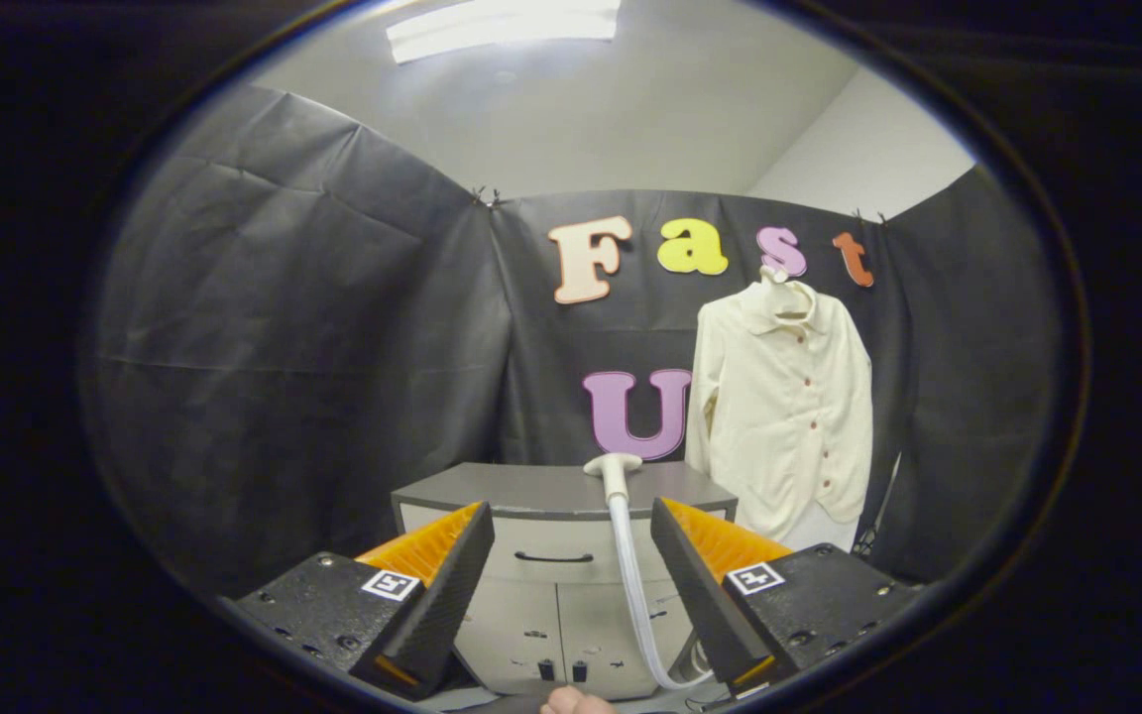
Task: Iron the clothes twice with a garment steamer, once on the left side and once on the right side.
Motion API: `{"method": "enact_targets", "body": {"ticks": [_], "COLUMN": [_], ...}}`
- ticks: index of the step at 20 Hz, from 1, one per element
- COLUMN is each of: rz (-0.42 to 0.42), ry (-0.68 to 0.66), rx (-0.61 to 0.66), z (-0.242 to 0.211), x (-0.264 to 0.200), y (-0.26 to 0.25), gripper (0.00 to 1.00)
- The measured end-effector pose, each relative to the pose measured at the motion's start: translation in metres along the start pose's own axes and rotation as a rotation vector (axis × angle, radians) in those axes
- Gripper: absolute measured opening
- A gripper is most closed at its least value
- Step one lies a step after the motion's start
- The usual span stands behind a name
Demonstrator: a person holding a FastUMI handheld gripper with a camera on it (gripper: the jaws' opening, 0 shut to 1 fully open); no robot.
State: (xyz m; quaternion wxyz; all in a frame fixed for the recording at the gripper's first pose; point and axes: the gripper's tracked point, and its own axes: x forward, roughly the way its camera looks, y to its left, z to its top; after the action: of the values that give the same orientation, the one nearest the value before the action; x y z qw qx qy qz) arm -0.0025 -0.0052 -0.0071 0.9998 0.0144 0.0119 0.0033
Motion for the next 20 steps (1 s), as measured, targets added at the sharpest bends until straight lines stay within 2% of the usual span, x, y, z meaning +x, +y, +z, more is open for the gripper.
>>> {"method": "enact_targets", "body": {"ticks": [14, 20], "rz": [0.016, 0.001], "ry": [0.011, 0.023], "rx": [0.011, 0.010], "z": [-0.006, -0.017], "x": [0.000, 0.020], "y": [0.004, -0.006], "gripper": [0.97, 0.97]}}
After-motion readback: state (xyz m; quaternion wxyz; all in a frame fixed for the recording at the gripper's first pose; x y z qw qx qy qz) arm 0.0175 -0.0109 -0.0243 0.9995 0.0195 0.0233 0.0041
